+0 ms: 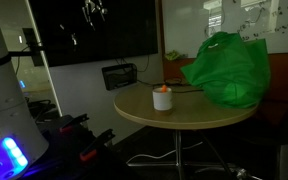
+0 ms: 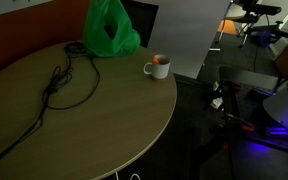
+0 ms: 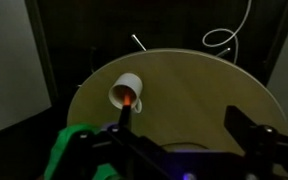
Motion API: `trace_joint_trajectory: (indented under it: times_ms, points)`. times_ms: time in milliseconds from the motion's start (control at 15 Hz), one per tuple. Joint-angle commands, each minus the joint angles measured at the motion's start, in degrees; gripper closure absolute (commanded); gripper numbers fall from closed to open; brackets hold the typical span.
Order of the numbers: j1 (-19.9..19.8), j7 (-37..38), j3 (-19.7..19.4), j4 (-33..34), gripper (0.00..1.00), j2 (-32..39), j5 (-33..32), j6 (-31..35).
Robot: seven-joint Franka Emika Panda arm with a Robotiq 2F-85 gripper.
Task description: Remove the marker from the mug cup and put it on the table
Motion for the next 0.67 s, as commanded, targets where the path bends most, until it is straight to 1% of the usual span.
trace_joint_trajectory:
  times_ms: [0,133,267,400,600]
  points:
    - [-0.54,-3.06,-4.61,-1.63,0.00,3.54,-1.04,7.86]
    - [-1.67,-5.24,-7.54,-2.75,0.00,6.72,-1.41,13.53]
    - [-2.89,-6.84,-9.54,-3.48,0.00,10.82,-1.90,19.61]
    - [-3.22,-8.80,-10.83,-4.04,0.00,15.87,-2.13,26.37]
    - [-4.49,-9.88,-10.77,-4.88,0.00,22.51,-4.72,36.41]
